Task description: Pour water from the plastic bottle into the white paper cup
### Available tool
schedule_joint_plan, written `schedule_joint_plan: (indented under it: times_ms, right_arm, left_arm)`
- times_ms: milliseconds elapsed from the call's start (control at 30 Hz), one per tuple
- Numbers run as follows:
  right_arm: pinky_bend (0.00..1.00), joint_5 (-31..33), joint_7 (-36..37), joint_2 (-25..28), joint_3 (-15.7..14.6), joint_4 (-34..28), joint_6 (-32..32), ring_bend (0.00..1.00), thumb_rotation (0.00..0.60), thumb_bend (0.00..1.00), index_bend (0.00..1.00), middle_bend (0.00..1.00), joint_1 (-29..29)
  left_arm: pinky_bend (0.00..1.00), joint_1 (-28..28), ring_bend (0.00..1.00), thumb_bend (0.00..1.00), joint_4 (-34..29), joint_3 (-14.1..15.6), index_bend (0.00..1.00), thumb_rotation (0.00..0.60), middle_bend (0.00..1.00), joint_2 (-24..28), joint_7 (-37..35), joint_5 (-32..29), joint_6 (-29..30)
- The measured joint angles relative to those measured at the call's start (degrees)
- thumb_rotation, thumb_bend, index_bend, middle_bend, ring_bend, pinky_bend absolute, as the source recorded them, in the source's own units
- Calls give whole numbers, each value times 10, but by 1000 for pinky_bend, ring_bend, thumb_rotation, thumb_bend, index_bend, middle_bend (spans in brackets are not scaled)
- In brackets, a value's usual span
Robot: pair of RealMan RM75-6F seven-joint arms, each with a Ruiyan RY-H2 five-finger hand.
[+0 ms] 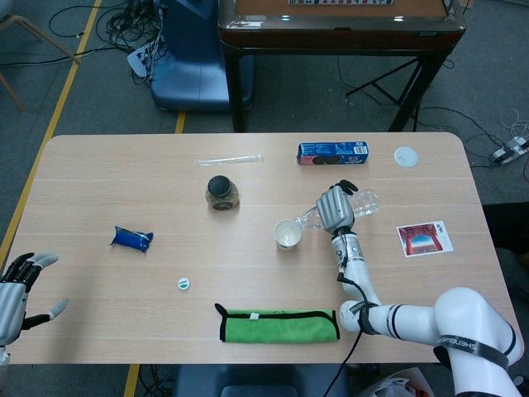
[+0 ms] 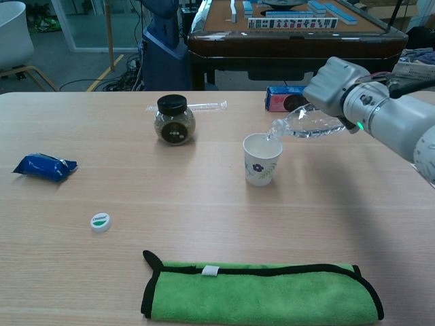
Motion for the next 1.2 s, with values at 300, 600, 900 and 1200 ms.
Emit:
schedule_joint_plan:
  times_ms: [300, 600, 900, 1200]
  right_arm:
    - [463, 4, 40, 3, 19, -11, -6, 445, 600, 284, 617, 607, -9]
    - [463, 3, 151, 7, 45, -18, -47, 445, 600, 285, 617, 607, -31]
    - [463, -43, 288, 23, 59, -23, -81, 446, 600, 284, 617, 607, -62]
    - [463, -133, 491, 37, 70, -14, -108, 445, 600, 284, 617, 606, -109]
  left_arm:
    - [484, 0, 156, 133, 1, 1, 249, 600, 240, -1, 0, 0, -1]
    - [484, -1, 156, 133, 2, 1, 249, 600, 240, -2, 1, 0, -4]
    - [484, -2, 156, 133, 2, 3, 249, 600, 240, -3, 1, 1, -7]
    - [484, -5, 155, 134, 4, 5, 249, 600, 240, -7, 8, 1, -14]
